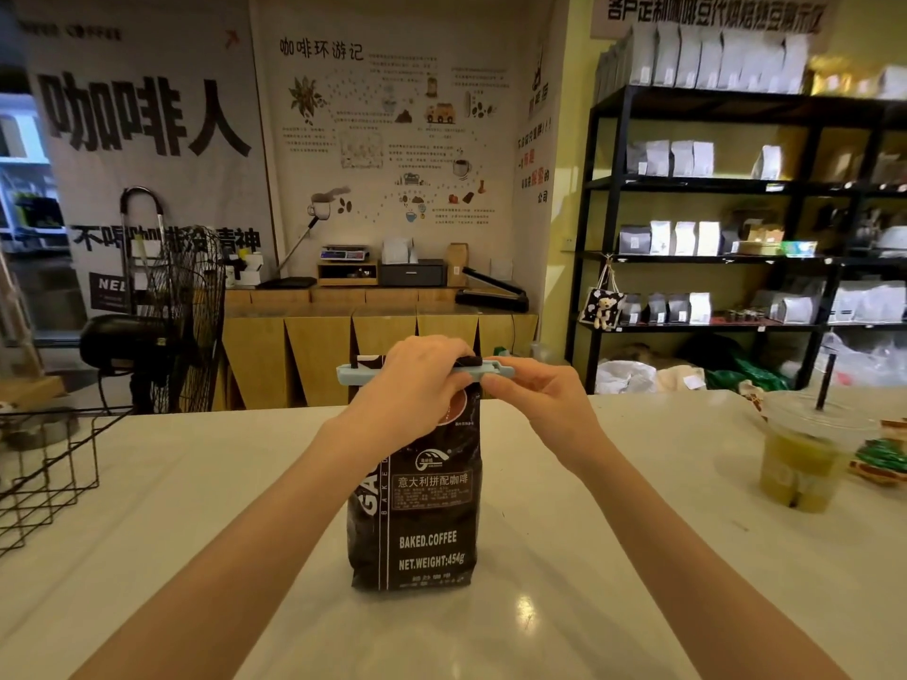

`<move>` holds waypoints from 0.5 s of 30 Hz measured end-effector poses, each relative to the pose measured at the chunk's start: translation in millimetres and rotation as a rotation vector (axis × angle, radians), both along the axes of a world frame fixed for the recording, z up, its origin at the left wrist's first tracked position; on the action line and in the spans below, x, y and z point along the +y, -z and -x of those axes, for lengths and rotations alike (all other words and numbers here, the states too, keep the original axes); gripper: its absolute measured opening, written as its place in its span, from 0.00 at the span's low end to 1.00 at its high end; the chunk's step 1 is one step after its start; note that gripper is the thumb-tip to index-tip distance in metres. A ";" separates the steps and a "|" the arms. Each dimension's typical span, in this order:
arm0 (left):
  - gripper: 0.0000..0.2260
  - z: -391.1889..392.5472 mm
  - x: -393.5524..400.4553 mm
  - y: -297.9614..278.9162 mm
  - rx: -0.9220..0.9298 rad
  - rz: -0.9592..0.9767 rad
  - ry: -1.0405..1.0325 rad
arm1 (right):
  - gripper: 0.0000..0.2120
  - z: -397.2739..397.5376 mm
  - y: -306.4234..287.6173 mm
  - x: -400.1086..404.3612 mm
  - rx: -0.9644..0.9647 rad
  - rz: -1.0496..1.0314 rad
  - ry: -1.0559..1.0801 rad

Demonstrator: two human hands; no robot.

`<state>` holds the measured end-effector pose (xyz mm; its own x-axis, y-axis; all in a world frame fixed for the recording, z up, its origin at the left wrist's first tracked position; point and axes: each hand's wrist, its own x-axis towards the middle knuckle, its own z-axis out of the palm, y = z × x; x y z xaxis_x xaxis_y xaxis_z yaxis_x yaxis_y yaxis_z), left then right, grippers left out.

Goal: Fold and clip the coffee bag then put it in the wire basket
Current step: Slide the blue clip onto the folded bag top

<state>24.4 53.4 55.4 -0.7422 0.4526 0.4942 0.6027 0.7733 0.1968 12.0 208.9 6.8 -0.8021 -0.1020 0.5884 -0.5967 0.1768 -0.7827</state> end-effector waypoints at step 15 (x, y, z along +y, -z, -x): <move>0.24 8.5 -15.8 12.4 0.220 -0.014 -0.039 | 0.09 1.4 4.4 -6.5 -0.033 0.116 0.007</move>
